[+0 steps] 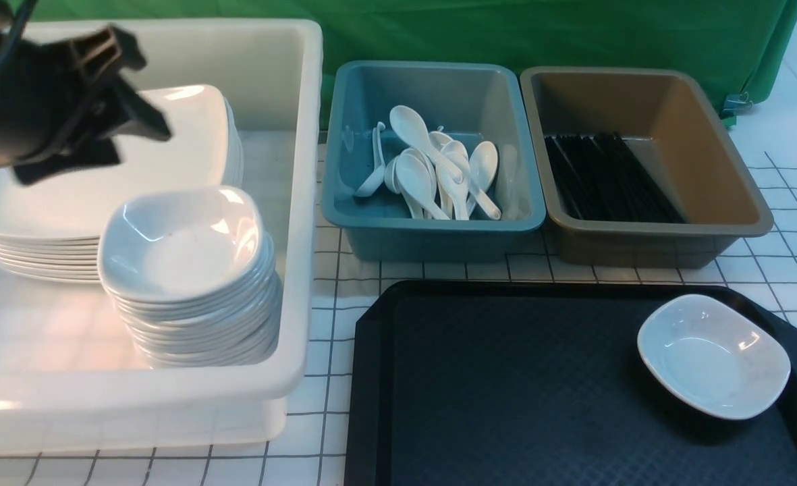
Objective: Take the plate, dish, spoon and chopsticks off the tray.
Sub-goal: Use the left arm to put the small plate into the large storage box on the left, then use the left arm to grab a small plate from the dinner plate
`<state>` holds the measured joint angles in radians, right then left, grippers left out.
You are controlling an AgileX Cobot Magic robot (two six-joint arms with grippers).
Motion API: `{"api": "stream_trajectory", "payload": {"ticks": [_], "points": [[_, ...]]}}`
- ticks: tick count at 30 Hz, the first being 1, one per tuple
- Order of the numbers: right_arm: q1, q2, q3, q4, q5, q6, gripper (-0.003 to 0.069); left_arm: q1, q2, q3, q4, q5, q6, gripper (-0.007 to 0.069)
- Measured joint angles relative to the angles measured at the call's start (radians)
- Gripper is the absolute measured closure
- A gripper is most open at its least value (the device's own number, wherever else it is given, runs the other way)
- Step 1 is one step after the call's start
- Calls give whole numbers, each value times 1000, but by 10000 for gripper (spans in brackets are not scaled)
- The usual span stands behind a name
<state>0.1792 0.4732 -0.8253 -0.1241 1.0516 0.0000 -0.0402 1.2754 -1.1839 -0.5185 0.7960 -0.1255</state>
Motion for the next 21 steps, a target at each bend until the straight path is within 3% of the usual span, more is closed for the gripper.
{"api": "stream_trajectory", "payload": {"ticks": [3,5,6,8,15,21], "points": [[0,0,0,0,1,0,495,-45,34,-18,-166,22,132,436],[0,0,0,0,3,0,494,-76,50,-27,-194,26,166,480],[0,0,0,0,10,0,494,-137,88,-48,-213,41,195,561],[0,0,0,1,14,0,501,-191,133,-76,-210,60,202,606],[0,0,0,44,34,0,637,-409,343,-219,-192,105,203,615],[0,0,0,55,74,0,650,-554,567,-364,-143,142,159,535]]}}
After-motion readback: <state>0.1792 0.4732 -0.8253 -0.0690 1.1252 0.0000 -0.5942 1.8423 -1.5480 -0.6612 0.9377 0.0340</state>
